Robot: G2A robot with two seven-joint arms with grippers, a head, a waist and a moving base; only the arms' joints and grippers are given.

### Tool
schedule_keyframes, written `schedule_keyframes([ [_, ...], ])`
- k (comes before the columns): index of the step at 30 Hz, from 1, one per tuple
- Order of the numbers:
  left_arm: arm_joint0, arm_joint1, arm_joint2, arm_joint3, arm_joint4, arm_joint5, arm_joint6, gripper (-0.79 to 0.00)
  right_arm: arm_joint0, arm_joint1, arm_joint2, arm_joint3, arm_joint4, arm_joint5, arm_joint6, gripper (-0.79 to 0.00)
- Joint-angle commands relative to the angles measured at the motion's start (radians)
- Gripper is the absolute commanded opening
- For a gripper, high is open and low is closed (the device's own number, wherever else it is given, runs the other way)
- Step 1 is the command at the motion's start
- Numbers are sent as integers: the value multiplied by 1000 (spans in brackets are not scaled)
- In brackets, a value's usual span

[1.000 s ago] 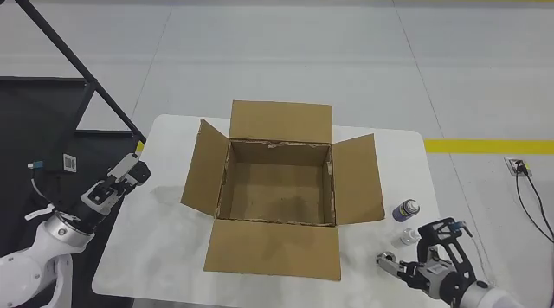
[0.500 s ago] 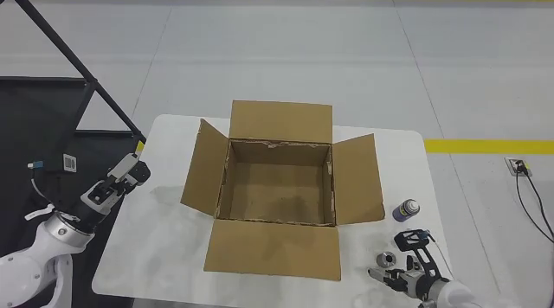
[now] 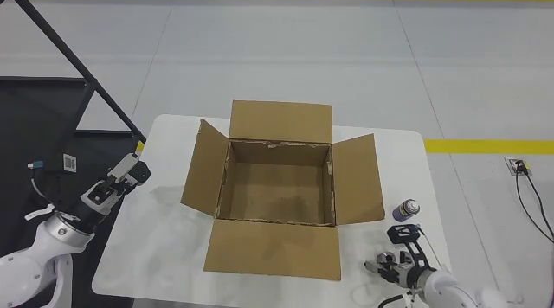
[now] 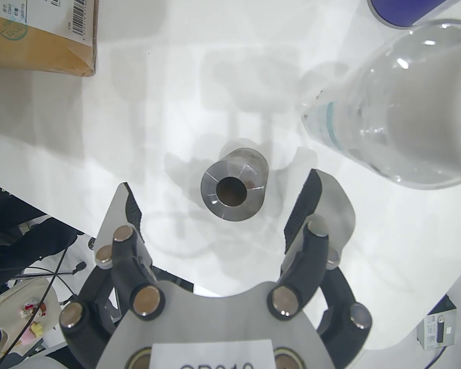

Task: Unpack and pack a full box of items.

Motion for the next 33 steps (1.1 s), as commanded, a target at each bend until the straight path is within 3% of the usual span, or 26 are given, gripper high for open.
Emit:
schedule_keyframes([
  [1, 0, 0, 0, 0, 0, 0, 0, 0, -3, 1, -1, -6, -1, 3, -3, -505],
  [11, 0, 0, 0, 0, 0, 0, 0, 0, -16, 9, 13, -36, -11, 15, -7, -785],
  [22, 0, 0, 0, 0, 0, 0, 0, 0, -181, 22, 135, -291, 27, -31, -61, -785],
  [29, 0, 0, 0, 0, 0, 0, 0, 0, -268, 18, 230, -488, 117, 44, -149, -785],
  [33, 0, 0, 0, 0, 0, 0, 0, 0, -241, 16, 249, -534, 133, 90, -199, -785],
])
